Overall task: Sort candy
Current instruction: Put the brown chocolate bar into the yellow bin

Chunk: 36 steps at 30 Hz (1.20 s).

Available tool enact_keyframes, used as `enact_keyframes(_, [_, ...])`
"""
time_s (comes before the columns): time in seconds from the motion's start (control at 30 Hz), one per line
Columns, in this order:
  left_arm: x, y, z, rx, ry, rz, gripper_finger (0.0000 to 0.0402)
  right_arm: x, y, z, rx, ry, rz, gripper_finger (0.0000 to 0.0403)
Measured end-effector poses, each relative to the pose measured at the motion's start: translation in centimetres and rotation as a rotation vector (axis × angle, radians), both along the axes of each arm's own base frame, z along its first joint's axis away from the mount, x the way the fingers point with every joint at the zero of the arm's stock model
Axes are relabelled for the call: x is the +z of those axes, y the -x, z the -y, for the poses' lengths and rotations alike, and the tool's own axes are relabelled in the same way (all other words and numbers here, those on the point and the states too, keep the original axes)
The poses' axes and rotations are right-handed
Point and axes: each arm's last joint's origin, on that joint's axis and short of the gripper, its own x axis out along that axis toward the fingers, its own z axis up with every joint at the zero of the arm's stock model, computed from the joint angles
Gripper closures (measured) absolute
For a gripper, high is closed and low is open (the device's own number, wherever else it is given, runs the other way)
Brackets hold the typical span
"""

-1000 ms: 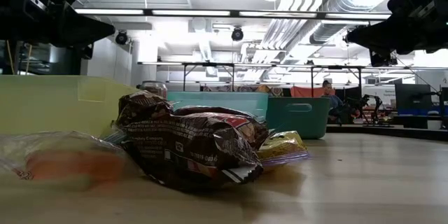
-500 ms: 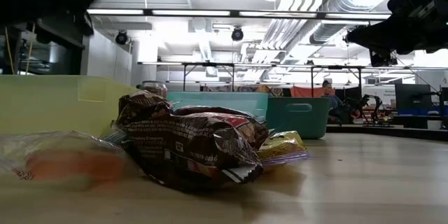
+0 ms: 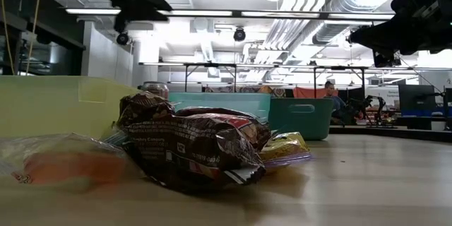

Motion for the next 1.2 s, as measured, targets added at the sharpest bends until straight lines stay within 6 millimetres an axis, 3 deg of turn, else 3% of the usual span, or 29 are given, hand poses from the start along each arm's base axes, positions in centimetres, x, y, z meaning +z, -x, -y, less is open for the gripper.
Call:
enact_keyframes(0.1, [0.9,-2.8,-2.1,0.024,0.086,-0.199,0.0242,0.0,0.0,0.0,0.0,0.0,0.0,0.0402])
enact_keyframes(0.23, [0.9,-6.4,-4.7,0.008,0.306,-0.334,0.0211,0.0,0.0,0.0,0.0,0.0,0.0,0.0402])
enact_keyframes(0.37, [-1.0,-9.1,-6.2,0.063,0.49,-0.452,0.0207,0.0,0.0,0.0,0.0,0.0,0.0,0.0402])
enact_keyframes(0.53, [-4.8,-11.5,-6.5,0.1,0.556,-0.555,0.0209,0.0,0.0,0.0,0.0,0.0,0.0,0.0402])
enact_keyframes(0.73, [-8.3,-12.8,-6.2,0.152,0.507,-0.686,0.0209,0.0,0.0,0.0,0.0,0.0,0.0,0.0402])
enact_keyframes(1.0, [-10.6,-13.4,-6.4,0.228,0.353,-0.78,0.0209,0.0,0.0,0.0,0.0,0.0,0.0,0.0402])
enact_keyframes(1.2, [-12.0,-13.6,-7.0,0.244,0.363,-0.813,0.0209,0.0,0.0,0.0,0.0,0.0,-0.001,0.0402])
